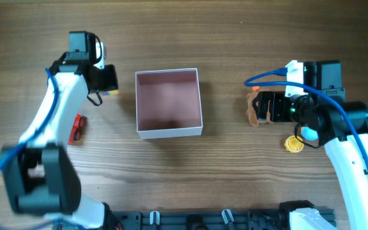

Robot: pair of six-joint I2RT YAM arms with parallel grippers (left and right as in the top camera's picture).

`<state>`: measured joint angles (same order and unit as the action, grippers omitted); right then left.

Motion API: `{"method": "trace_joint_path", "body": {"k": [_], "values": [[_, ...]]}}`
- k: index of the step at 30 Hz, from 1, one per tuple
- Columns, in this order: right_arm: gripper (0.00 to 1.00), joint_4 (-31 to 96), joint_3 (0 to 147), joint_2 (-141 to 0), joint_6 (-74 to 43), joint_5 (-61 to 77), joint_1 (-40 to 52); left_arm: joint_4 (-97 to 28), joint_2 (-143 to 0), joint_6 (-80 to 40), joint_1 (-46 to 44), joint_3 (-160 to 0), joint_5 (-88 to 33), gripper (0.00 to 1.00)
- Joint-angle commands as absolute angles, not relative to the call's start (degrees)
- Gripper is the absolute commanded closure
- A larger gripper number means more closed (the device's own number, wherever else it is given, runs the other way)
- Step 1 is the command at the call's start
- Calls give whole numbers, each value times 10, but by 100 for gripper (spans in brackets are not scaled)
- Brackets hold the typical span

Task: Pack container
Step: 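Carry the cube with the left gripper into the box and release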

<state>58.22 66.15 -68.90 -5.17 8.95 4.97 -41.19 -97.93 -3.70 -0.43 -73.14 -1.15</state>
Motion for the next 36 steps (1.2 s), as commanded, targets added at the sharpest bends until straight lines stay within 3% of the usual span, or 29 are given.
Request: {"method": "trace_joint_path", "body": {"k": [1,5,9,15,21,23,24,29,30,34,36], "values": [[0,579,674,-689,-62,86,49,-416,-850,-35,-68,-740,-14,96],[0,577,674,-689,-62,86,48,-414,-771,-86,-196,-740,-14,96],[0,577,674,-689,-62,86,49,-414,-840,-114,-281,-739,6,96],[0,583,674,-689,-62,86,48,-408,-997,-140,-247,-739,14,96],[0,583,674,-689,-62,86,48,-398,-1059,-139,-178,-739,27,96],[0,583,674,-689,-62,86,48,-394,-1059,-139,-171,-739,27,90],[0,584,674,-689,-62,86,48,-394,-1059,-140,-171,-739,27,78],[0,589,674,-689,-62,86,48,-394,-1059,-140,-173,-739,26,43],[0,590,674,-689,-62,86,48,-394,-1059,-140,-173,-739,26,41],[0,590,674,-689,-61,86,48,-394,-1059,-140,-173,-739,26,21],[0,590,674,-689,-60,86,48,-394,-1059,-139,-175,-739,26,20]]}}
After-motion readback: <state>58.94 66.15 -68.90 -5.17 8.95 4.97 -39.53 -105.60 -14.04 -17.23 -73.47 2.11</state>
